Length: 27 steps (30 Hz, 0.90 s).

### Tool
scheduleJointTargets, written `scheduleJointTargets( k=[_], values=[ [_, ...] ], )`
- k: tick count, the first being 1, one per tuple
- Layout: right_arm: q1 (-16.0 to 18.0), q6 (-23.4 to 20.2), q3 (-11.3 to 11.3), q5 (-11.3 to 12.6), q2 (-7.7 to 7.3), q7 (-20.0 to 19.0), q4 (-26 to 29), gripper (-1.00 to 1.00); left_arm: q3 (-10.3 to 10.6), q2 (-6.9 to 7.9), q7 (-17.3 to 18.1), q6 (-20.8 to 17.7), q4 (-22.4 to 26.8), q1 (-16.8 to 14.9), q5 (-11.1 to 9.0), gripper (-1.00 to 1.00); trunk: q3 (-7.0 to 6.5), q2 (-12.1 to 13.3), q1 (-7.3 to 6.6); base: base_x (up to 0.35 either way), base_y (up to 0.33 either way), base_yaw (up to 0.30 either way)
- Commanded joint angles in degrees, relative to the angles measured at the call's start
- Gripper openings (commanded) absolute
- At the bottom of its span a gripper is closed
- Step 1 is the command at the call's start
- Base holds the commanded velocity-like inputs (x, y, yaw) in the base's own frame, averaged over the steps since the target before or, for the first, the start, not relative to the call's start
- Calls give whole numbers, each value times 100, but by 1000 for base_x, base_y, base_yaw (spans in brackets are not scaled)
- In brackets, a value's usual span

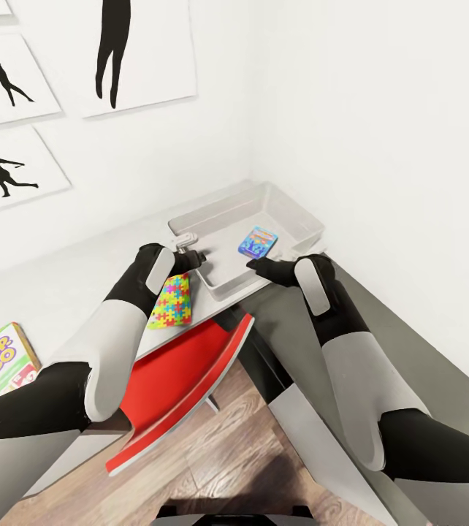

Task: Put all the toys in the child's room - the three board games (two on the bed and one on the table), the two jigsaw puzzles on the table, and the tennis ball on the table - inside the toy box on the table in the child's room.

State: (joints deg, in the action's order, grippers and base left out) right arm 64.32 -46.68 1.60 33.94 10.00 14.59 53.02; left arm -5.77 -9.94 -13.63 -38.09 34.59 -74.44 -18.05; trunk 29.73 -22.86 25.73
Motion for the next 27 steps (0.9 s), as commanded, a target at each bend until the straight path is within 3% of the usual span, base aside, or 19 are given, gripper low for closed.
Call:
scheduleJointTargets(
  k=[1, 9, 17, 27],
  values=[
    [1, -45, 7, -71, 0, 79, -55, 100, -21, -6, -52, -31, 5, -1, -8, 100, 10, -6, 5, 0, 0, 0],
    [1, -51, 5, -73, 0, 79, -50, 100, -25, -6, -52, -44, 102, -2, -12, 100, 10, -6, 5, 0, 0, 0],
    [1, -52, -2, -74, 0, 79, -52, 100, -30, -6, -52, -387, 460, -1, -12, 100, 10, -6, 5, 0, 0, 0],
    [1, -63, -2, -78, 0, 81, -20, 100, -31, -6, -52, -452, 530, -1, -14, 100, 10, -6, 5, 0, 0, 0]
  ],
)
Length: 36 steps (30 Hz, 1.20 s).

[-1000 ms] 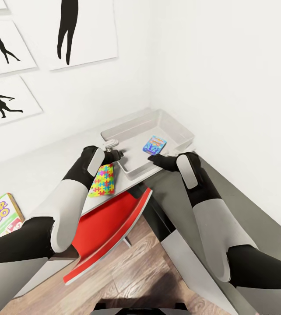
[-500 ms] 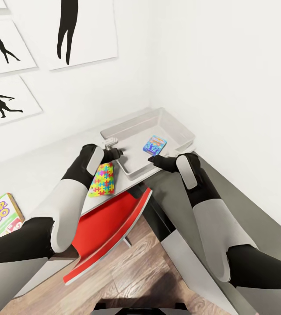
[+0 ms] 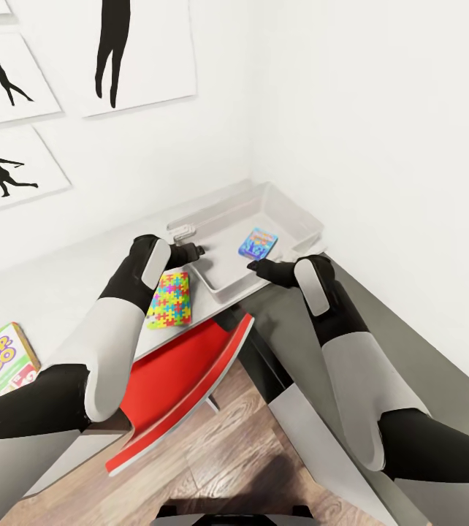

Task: Put all the toys in the child's room - the three board games (two on the bed and one on the table), the two jigsaw puzzles on the table, and the tennis ball on the table - inside the toy box on the table in the child's room.

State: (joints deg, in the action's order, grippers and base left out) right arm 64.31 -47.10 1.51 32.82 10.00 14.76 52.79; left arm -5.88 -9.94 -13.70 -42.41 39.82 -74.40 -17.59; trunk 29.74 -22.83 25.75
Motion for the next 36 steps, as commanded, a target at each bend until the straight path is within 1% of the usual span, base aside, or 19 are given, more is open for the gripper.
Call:
scheduleJointTargets(
  k=[1, 11, 27, 36],
  values=[
    [3, -20, 7, 33, 0, 65, 7, 100, -20, -6, -45, -23, 9, -4, -61, 100, 9, -9, 3, 0, 0, 0],
    [6, -27, 9, 31, 0, 70, 21, 100, -32, -6, -45, -87, 24, -4, -61, 100, -3, -9, 3, 0, 0, 0],
    [6, -35, 8, 31, 0, 71, 20, 100, -36, -6, -45, -187, 149, -4, -63, 100, -129, -9, 3, 0, 0, 0],
    [4, -36, 7, 31, 0, 67, 20, 100, -36, -6, -45, -192, 156, -4, -61, 100, -155, -9, 3, 0, 0, 0]
  ],
)
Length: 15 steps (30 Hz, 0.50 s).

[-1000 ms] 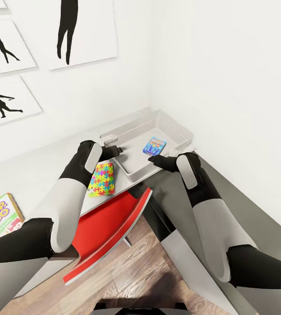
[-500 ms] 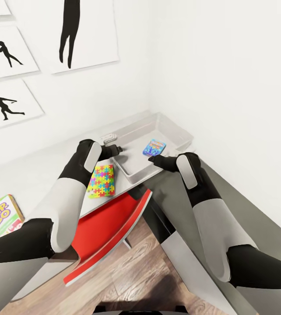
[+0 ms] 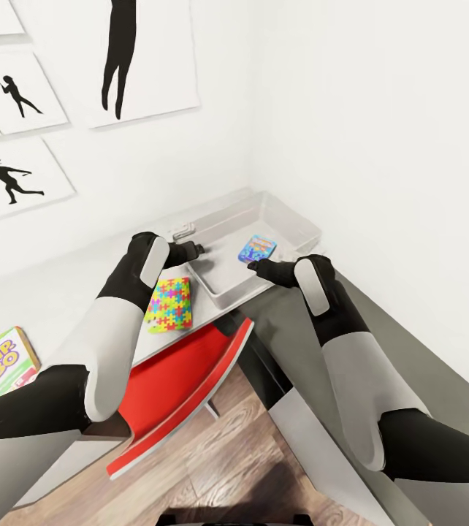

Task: Put all the toys in the child's room - the three board games (two on the bed and one on the table), the two jigsaw puzzles on the table, and the tennis ball on the table - inside the toy box on the table in the child's room.

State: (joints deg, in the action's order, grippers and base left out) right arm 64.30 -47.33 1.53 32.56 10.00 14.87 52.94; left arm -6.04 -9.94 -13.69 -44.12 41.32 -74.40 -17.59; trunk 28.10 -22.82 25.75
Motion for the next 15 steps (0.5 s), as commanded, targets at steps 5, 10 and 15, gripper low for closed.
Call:
scheduleJointTargets(
  k=[5, 10, 15],
  values=[
    [7, -13, 5, 57, 0, 59, 6, 100, -20, -6, -46, -18, 7, -4, -60, 100, 5, -10, 3, 0, 0, 0],
    [5, -13, 5, 57, 0, 60, 7, 100, -20, -6, -46, -23, 8, -4, -60, 100, -8, -10, 3, 0, 0, 0],
    [6, -18, 5, 57, 0, 60, 8, 100, -25, -6, -46, -25, 8, -4, -60, 100, -41, -10, 3, 0, 0, 0]
  ],
)
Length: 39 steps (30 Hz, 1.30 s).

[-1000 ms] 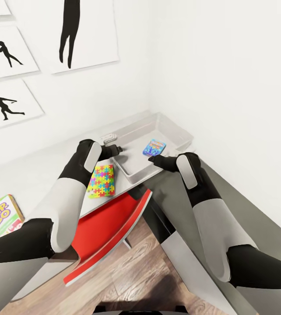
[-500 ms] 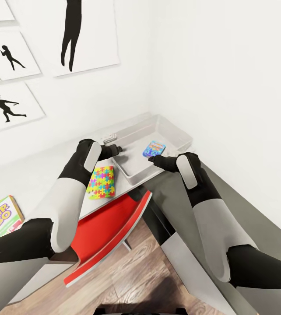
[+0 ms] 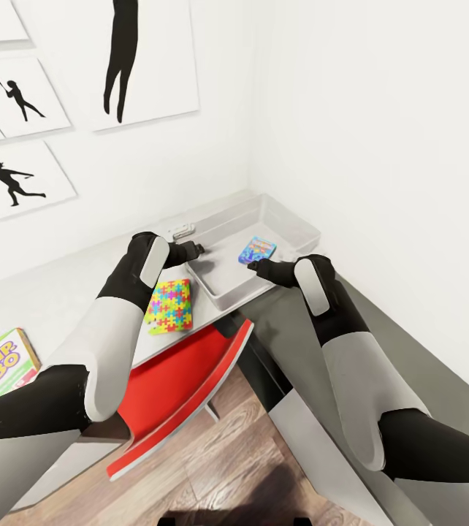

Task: Put all the toys in the child's room - the three board games (two on the bed and one on the table), the two jigsaw puzzles on the table, and the tennis ball on the table - inside the toy box on the table in the child's room.

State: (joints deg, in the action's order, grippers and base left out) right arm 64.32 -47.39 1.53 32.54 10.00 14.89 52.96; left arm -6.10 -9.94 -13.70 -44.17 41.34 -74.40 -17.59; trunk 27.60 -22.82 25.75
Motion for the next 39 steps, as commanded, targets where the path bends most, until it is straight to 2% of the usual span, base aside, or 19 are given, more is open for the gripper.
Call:
scheduleJointTargets(
  k=[1, 39],
  values=[
    [5, -13, 5, 59, 0, 58, 5, 100, -20, -6, -46, -21, 8, -4, -60, 100, 1, -10, 4, 0, 0, 0],
    [4, -22, 5, 59, 0, 53, 21, 100, -31, -6, -40, -25, 7, 0, -60, 100, -340, -10, 4, 0, 0, -12]
  ],
)
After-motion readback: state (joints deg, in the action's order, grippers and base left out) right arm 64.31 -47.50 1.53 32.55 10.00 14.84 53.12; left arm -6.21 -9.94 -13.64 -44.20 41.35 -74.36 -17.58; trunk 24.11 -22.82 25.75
